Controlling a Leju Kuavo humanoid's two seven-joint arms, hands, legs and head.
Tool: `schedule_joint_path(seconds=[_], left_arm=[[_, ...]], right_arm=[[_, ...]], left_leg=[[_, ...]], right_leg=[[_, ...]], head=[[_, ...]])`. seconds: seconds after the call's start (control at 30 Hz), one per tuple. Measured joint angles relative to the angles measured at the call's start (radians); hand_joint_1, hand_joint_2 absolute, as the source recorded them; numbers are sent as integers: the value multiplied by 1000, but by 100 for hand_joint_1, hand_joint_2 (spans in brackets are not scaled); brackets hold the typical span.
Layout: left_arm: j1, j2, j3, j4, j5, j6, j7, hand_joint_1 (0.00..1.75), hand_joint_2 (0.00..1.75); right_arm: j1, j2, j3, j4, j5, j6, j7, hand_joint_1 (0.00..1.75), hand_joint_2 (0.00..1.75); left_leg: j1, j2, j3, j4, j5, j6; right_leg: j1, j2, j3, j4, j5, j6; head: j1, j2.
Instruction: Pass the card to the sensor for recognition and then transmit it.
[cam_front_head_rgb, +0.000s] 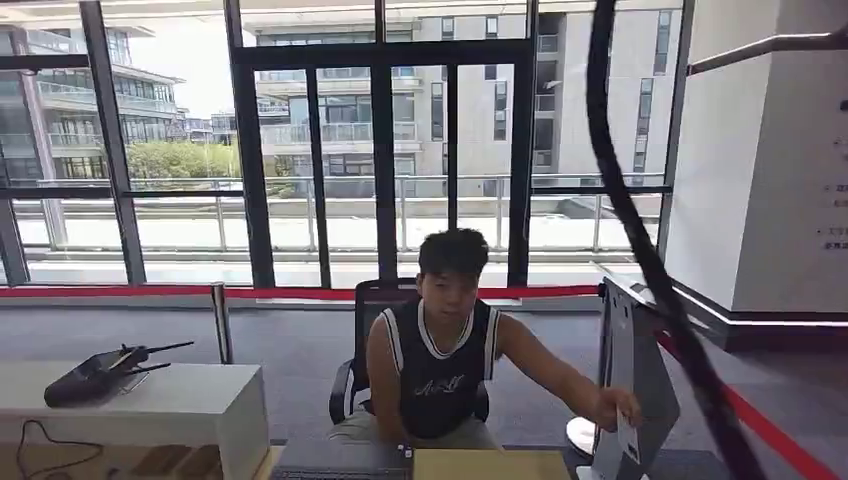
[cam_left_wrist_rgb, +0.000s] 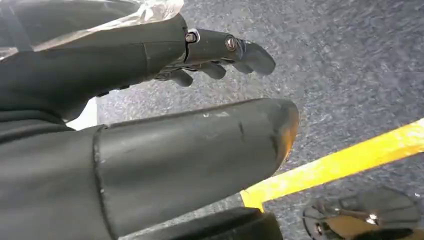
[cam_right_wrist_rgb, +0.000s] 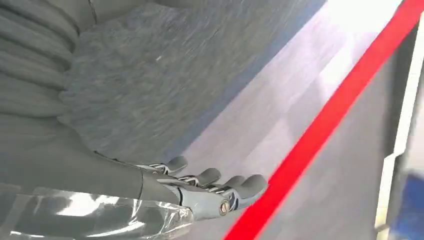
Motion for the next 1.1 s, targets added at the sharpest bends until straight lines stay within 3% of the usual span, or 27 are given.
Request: schedule_joint_path(seconds=[0.17,0.37,0.6,1.1], left_arm=[[8,-1,0,0,0,0,0,0,0],[8,-1,0,0,0,0,0,0,0],[8,-1,0,0,0,0,0,0,0],[8,-1,0,0,0,0,0,0,0]], right_arm=[[19,0,147,-90,0,-1,1,0,175],[30,-3,235,-146,-2,-3,2,0,175],[37,-11,286,-176,-3,-3,4,0,175],[41,-19,319,-192,-3,-4,4,0,175]], left_leg=[[0,-6,-1,0,2,-1],[0,-6,-2,0,2,-1],[0,-6,-2,0,2,-1],[0,-6,-2,0,2,-1]], right_leg=[[0,-5,0,0,0,0],[0,-5,0,0,0,0],[0,-5,-1,0,0,0],[0,-5,-1,0,0,0]], head=[[1,0],[2,0],[2,0],[3,0]])
